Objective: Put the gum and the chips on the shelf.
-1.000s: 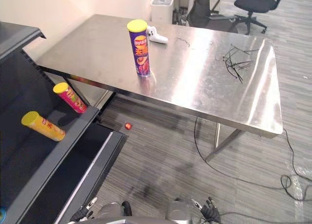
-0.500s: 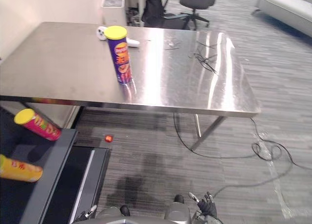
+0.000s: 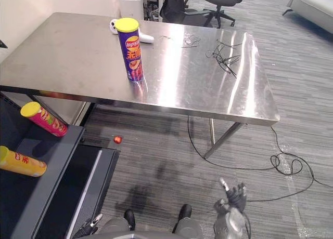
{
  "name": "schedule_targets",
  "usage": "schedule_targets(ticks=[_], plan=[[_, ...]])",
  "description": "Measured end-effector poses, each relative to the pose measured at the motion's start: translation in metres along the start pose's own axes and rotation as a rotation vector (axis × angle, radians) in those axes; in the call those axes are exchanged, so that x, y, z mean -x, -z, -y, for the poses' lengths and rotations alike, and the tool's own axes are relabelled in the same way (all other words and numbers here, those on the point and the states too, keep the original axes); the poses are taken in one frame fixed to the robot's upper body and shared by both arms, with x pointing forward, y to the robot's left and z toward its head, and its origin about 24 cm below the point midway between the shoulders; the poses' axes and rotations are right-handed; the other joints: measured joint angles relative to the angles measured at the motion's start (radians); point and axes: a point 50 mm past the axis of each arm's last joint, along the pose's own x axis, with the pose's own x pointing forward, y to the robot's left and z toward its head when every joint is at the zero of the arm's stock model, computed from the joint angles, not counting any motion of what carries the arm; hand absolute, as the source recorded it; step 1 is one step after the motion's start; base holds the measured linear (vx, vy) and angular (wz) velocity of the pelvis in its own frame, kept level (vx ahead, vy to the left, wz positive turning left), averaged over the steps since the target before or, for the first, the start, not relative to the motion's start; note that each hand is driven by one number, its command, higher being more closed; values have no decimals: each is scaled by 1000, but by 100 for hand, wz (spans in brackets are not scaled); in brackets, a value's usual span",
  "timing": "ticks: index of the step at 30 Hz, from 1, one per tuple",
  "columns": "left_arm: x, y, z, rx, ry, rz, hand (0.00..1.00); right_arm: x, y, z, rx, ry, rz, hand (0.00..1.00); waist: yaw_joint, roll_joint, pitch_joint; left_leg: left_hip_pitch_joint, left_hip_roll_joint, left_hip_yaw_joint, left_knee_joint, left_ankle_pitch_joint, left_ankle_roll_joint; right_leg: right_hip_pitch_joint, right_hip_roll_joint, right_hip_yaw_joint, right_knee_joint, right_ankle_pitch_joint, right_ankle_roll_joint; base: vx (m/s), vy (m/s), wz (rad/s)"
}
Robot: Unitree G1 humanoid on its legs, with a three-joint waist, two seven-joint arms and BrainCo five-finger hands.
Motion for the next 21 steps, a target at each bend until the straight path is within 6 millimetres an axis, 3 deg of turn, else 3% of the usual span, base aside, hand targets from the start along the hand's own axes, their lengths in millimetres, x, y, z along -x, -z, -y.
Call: schedule_targets(ticks=[5, 12, 21], plan=[[1, -4, -2, -26, 1, 17, 0, -4, -80, -21, -136, -65, 328, 0, -2, -18, -6, -8, -18, 3, 3, -7, 9, -2, -6, 7, -19, 23, 4, 21, 28, -1], [1, -5, -5, -4, -11, 24, 0, 20, -151, -47, -77, -213, 660, 0, -2, -19, -6, -24, -25, 2, 25, -28, 15, -14, -6, 19, -22, 25, 4, 19, 24, -4], [1, -4, -5, -16, -14, 22, 0, 41, -180, -70, -77, -351, 792, 0, -9, -20, -4, -56, -30, -19, 65, -56, 18, -21, -16, 27, -16, 25, 4, -6, 7, 4]])
